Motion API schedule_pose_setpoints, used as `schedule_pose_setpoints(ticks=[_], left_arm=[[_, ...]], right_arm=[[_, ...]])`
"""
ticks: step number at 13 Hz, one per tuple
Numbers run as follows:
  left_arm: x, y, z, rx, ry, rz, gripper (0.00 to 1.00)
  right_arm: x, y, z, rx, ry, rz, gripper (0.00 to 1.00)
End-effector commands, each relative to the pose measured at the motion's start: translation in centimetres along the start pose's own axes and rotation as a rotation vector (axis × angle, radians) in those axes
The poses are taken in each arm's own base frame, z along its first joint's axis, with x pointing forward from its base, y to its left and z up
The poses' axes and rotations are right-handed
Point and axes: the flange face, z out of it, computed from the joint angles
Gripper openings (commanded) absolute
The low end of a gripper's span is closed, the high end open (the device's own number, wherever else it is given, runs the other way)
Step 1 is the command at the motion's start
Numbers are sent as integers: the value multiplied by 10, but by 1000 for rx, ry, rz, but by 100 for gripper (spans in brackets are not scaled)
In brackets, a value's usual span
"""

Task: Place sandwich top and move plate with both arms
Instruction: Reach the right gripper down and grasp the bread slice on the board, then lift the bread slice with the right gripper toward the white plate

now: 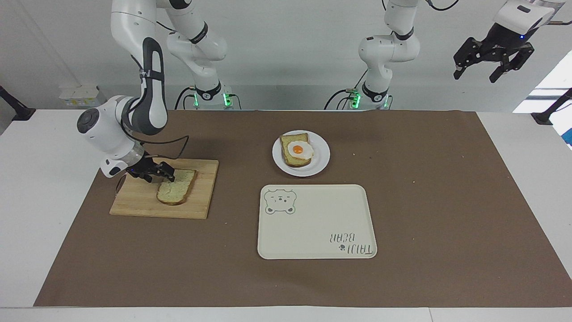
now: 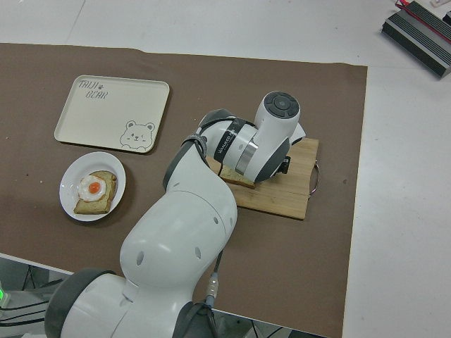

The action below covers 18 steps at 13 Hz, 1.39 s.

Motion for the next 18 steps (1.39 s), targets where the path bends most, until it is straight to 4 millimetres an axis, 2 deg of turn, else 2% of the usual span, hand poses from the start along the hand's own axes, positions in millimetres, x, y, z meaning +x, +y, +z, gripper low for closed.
schedule_pose_setpoints(ticks=[1,2,3,5,6,15,18], left_arm=[[-6,-2,-3,6,-6,-10,100],[-6,-2,-3,6,-5,-10,100],[-6,-1,-3,6,-5,-9,100],[-6,-2,-3,6,-6,-10,100],[-6,-2,-3,6,-5,-10,100],[-6,-1,-3,6,-7,-9,100],[-6,-1,-3,6,-5,-9,100]], right_arm=[[-4,3,8,35,13,8,100],[-4,1,9,59,17,24,100],[-4,1,9,63,17,26,73],[-5,0,9,63,15,29,6],[-4,-1,10,64,14,35,0],[-4,-1,10,67,7,37,0],[2,0,-3,69,24,26,0]])
